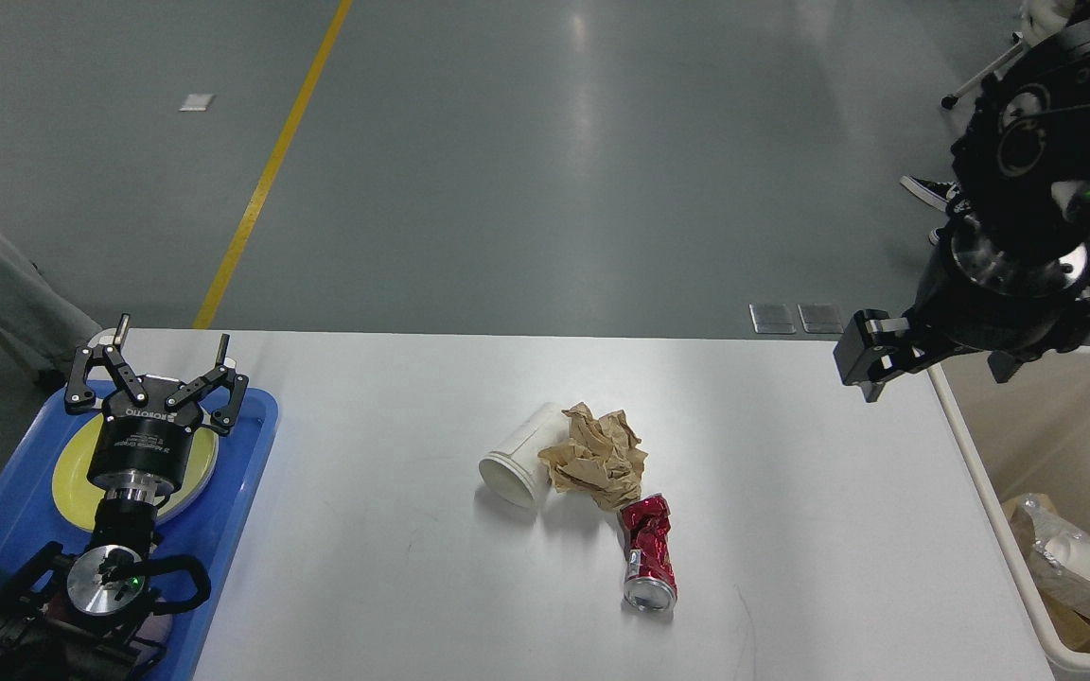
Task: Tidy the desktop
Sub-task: 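Reach the right gripper toward the white paper cup and crumpled paper, then grasp the crumpled brown paper and carry it to the white bin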
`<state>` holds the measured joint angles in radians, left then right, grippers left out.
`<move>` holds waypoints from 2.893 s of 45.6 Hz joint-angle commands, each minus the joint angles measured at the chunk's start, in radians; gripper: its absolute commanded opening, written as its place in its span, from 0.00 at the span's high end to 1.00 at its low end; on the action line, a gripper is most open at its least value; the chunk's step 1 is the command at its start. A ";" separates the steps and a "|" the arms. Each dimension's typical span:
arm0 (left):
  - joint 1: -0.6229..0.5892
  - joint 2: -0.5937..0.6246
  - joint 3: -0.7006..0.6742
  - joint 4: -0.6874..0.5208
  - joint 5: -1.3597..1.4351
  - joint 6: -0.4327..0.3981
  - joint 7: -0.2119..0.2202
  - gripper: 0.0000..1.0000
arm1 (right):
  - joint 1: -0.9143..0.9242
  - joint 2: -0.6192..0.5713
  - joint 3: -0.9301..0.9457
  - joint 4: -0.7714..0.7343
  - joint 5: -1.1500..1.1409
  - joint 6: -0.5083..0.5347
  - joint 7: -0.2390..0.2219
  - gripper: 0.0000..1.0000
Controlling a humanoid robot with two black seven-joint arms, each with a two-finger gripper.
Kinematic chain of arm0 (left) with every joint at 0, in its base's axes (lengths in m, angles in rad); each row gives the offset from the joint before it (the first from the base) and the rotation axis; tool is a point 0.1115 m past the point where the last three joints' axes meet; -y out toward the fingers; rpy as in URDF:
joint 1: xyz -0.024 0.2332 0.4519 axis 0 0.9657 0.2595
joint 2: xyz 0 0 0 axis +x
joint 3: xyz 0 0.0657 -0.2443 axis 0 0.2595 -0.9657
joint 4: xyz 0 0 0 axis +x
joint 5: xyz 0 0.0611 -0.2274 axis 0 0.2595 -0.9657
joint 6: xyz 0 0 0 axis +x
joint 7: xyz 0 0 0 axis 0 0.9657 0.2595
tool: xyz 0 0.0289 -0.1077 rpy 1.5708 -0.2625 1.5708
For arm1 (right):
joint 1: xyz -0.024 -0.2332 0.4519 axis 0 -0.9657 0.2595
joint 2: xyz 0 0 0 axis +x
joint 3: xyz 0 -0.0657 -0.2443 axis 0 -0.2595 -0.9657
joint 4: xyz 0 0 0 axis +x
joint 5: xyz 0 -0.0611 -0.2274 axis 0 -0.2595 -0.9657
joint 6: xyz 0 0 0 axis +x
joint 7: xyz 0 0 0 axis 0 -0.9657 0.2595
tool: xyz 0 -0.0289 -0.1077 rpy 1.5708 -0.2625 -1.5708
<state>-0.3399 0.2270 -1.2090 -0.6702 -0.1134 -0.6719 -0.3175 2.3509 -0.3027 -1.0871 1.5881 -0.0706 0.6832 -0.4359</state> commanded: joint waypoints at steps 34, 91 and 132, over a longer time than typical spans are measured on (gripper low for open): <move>-0.001 -0.001 -0.001 -0.002 0.000 0.000 0.000 0.04 | -0.913 0.453 0.437 -0.588 -0.626 -0.488 0.006 0.10; -0.001 -0.001 -0.001 -0.002 0.000 0.000 0.000 0.04 | -1.207 0.490 0.461 -0.830 -0.649 -0.685 0.022 1.00; 0.001 -0.001 -0.003 -0.002 0.000 0.000 0.000 0.04 | -0.402 0.097 0.159 -0.284 -0.147 -0.174 0.068 1.00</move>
<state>-0.3405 0.2255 -1.2104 -0.6718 -0.1136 -0.6719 -0.3175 1.7779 -0.1579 -0.8283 1.2133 -0.2486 0.3710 -0.4045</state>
